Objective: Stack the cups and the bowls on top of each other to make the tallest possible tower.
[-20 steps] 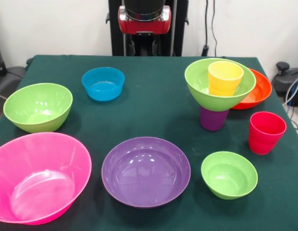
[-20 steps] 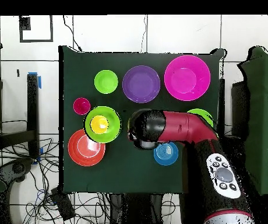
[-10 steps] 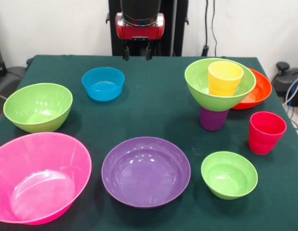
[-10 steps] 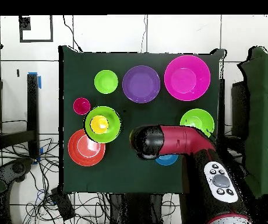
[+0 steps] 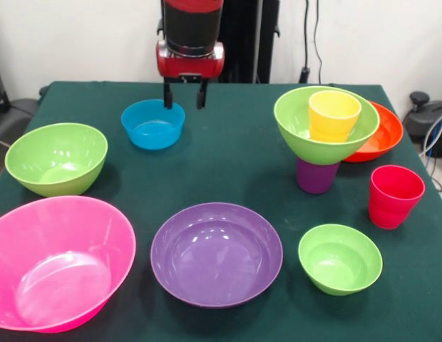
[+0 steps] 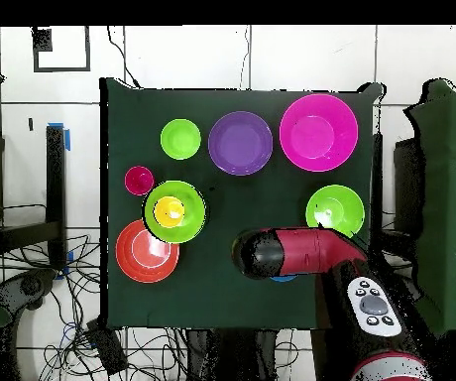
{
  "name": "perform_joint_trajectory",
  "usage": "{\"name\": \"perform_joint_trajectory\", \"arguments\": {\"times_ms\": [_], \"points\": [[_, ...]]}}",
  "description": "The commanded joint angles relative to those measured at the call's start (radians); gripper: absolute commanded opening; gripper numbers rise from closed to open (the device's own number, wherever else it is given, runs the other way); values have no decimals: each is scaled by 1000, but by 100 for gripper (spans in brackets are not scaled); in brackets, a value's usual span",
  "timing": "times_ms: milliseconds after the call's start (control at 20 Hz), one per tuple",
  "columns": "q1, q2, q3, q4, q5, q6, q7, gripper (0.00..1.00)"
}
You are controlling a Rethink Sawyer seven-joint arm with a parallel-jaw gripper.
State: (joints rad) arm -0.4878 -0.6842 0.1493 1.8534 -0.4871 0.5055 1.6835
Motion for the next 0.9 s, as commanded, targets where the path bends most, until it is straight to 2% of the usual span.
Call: {"name": "perform_joint_trajectory", "arguments": {"times_ms": [50, 200, 300, 350, 600, 900], "points": [[6, 142, -5, -24, -96, -130, 60, 100], [10, 220, -13, -61, -97, -192, 85, 100], [14, 240, -19, -67, -98, -219, 89, 100], [24, 243, -29, -67, -92, -227, 80, 0], [68, 252, -70, -95, -84, -200, 91, 0], [73, 223, -74, -87, -73, -206, 68, 0]]}}
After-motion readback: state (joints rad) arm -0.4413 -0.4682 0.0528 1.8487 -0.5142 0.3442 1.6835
